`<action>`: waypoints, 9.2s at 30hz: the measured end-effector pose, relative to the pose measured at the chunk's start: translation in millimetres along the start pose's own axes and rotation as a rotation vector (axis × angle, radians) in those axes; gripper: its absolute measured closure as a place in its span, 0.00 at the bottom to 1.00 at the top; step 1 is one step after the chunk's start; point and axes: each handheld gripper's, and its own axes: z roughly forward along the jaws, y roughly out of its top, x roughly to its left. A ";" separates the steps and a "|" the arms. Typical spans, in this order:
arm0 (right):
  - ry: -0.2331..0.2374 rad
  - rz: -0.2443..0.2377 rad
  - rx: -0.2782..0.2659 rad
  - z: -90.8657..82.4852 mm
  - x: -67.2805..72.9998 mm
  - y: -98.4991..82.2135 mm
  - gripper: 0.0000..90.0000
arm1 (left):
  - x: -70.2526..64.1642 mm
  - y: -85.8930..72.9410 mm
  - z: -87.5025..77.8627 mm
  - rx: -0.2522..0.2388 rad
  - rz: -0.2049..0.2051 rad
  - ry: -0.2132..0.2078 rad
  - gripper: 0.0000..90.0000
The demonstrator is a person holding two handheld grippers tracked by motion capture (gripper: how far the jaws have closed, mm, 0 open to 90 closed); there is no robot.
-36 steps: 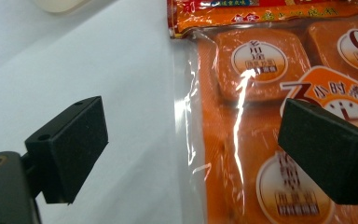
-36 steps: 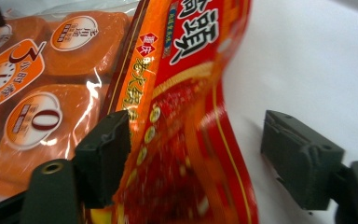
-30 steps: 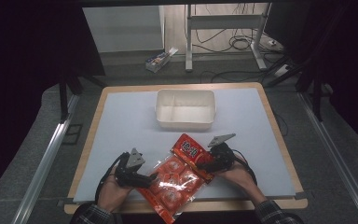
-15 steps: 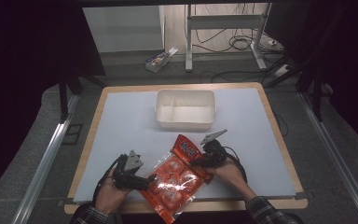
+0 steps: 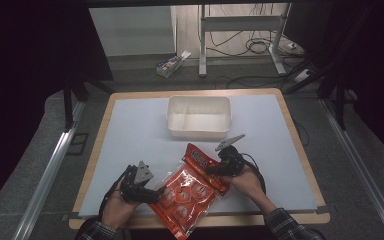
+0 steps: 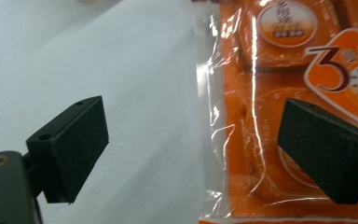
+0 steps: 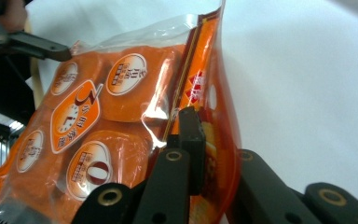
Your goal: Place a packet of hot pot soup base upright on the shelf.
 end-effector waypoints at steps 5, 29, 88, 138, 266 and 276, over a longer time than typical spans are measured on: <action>0.022 0.000 -0.017 -6.5 2.8 8.4 0.99 | 3.4 -0.6 -2.1 -0.020 -0.032 -0.009 0.07; -0.024 -0.189 -0.039 -73.2 39.3 91.7 0.99 | 5.1 -1.4 -3.3 -0.049 -0.019 -0.007 0.04; -0.257 -0.156 -0.178 -149.7 -22.3 206.3 0.99 | 2.2 0.5 -1.6 -0.064 0.005 -0.041 0.04; -0.311 -0.080 -0.142 -84.9 -104.2 221.4 0.98 | -1.1 0.3 0.6 -0.063 0.031 -0.038 0.04; -0.359 -0.016 -0.249 -91.4 -64.0 47.7 0.03 | -9.8 2.5 3.4 -0.097 0.064 -0.118 0.01; -0.363 -0.028 -0.229 -82.7 -49.9 33.7 0.00 | -9.8 2.2 3.5 -0.090 0.074 -0.109 0.01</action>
